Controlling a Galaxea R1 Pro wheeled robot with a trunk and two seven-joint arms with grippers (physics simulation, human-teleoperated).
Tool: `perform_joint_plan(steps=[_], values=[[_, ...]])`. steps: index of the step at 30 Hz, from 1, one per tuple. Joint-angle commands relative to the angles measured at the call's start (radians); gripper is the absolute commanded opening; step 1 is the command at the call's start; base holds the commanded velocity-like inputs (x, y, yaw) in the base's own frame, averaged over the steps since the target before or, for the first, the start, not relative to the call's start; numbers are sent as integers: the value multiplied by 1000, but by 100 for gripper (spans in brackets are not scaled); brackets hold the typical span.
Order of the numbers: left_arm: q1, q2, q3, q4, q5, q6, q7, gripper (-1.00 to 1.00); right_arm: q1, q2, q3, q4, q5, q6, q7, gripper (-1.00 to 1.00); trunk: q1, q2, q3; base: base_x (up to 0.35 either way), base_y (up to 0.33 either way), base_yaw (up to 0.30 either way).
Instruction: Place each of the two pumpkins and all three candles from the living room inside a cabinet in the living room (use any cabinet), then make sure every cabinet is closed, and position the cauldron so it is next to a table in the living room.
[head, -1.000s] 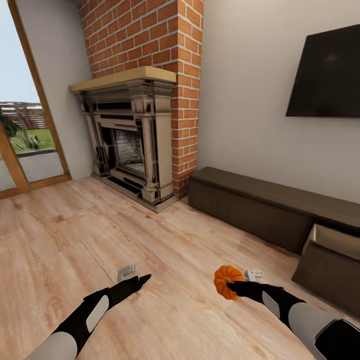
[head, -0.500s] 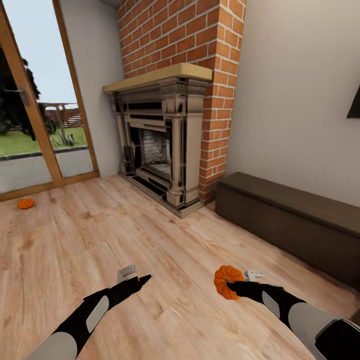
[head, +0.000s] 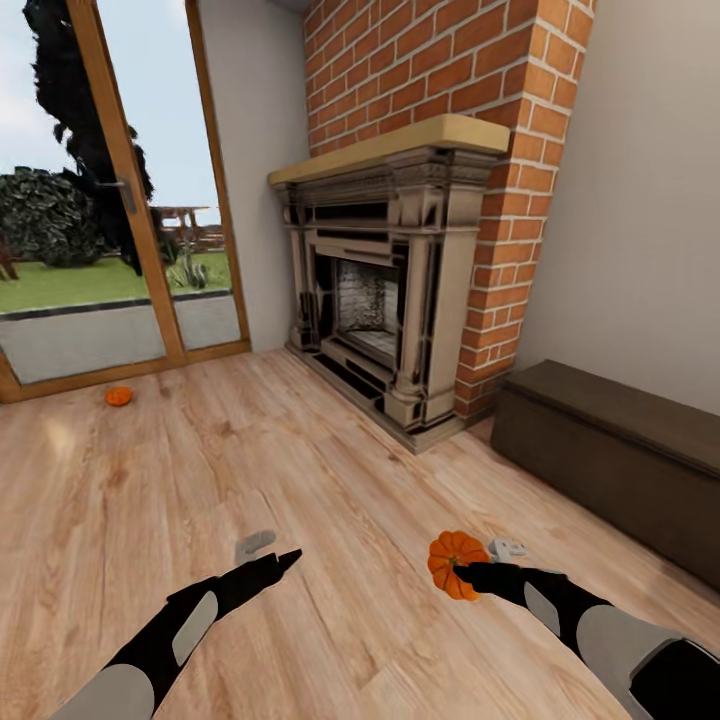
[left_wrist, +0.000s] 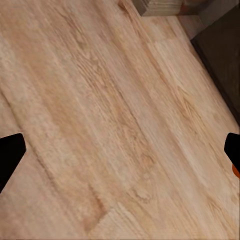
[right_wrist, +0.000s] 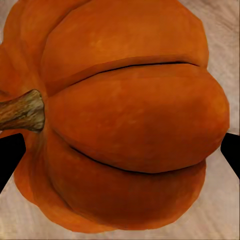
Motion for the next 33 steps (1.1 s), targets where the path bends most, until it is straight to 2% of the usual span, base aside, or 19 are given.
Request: perform_joint_plan(steps=[1, 33], values=[[-1, 1, -5, 0, 10, 5, 1, 100, -1, -1, 0, -2, -12, 6, 1, -100, 0, 0, -1, 297, 141, 290], [-1, 1, -5, 0, 10, 5, 1, 100, -1, -1, 0, -3, -12, 6, 2, -100, 0, 0, -1, 297, 141, 290]])
